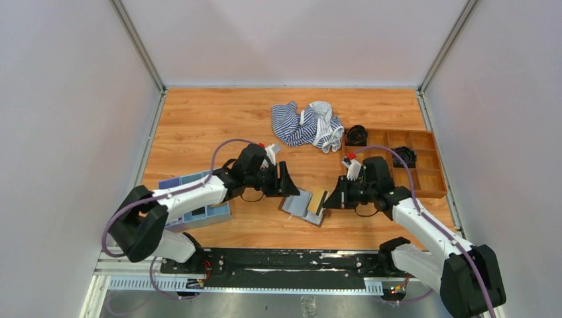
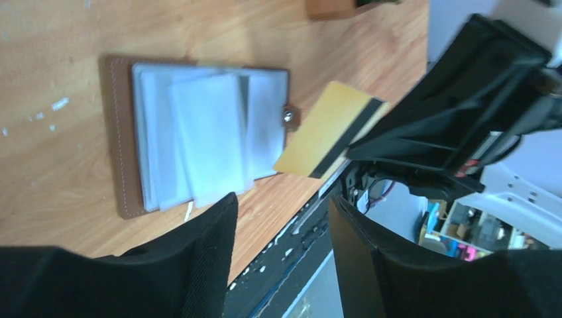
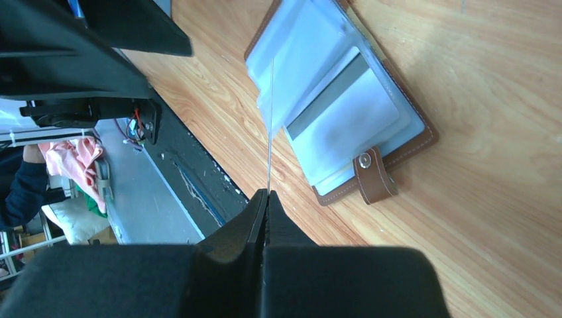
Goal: Take the credit cards out of the card holder
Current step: Place the credit card in the storage box.
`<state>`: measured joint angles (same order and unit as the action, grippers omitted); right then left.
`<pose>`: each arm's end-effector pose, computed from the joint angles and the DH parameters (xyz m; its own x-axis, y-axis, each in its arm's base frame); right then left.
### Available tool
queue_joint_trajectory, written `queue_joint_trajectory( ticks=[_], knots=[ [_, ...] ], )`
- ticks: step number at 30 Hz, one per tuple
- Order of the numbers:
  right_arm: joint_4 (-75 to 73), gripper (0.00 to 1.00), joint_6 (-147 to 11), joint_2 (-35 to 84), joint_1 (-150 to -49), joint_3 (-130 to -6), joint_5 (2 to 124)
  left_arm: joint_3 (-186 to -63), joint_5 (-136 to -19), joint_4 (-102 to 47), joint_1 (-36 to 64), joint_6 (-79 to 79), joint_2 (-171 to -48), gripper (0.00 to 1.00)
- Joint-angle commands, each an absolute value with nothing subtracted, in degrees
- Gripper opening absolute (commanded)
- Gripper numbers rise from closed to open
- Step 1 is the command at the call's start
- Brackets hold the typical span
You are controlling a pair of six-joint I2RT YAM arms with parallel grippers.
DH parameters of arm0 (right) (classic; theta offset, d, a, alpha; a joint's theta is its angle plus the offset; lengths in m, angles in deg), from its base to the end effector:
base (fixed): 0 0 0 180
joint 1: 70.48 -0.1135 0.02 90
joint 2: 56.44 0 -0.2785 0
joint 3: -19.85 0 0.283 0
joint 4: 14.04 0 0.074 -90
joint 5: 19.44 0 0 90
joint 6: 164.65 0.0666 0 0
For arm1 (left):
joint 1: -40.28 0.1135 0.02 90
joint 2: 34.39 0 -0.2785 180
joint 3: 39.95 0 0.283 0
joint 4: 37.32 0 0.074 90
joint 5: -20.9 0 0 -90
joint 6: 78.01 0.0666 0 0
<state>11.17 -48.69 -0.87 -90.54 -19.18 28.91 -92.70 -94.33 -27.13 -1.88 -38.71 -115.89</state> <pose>0.1973 0.1192 0.1802 -0.8784 0.0274 -0.4771 -0.3754 0.5781 0.7245 0.2266 -0.2435 0.1684 -0.9551 -0.0795 -0.2853 0.1797 0.6102 -0.7716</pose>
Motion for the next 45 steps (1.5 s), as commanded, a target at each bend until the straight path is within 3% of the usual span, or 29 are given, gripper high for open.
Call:
queue_joint_trajectory(
  ticks=[1,4,12,29,34,41,45],
  knots=[
    [6.7,0.0,-47.0,-0.2,-89.7,-20.4,25.4,-96.3,-95.4,-20.3,-0.6,-33.5,-111.7,0.58],
    [1.6,0.0,-45.1,1.3,-89.8,-19.7,23.4,-96.3,-99.8,-21.6,0.1,-32.7,-112.2,0.65],
    [-11.3,0.0,-39.6,3.9,-91.2,-17.1,17.5,-94.5,-109.9,-27.3,1.2,-31.7,-116.7,0.71],
    [-27.1,0.0,-31.7,11.1,-94.3,-16.3,9.5,-95.4,-117.9,-32.1,3.7,-32.5,-120.4,0.65],
    [-28.0,0.0,-31.7,13.5,-96.0,-17.1,10.1,-95.9,-117.1,-32.4,3.7,-32.8,-120.7,0.49],
    [-29.0,0.0,-31.7,15.4,-96.6,-17.0,10.9,-96.2,-116.1,-32.6,3.8,-33.7,-120.7,0.11],
    [-27.8,0.0,-32.6,15.8,-96.6,-17.0,11.5,-95.8,-116.1,-32.6,4.3,-34.2,-120.4,0.02]
  ],
)
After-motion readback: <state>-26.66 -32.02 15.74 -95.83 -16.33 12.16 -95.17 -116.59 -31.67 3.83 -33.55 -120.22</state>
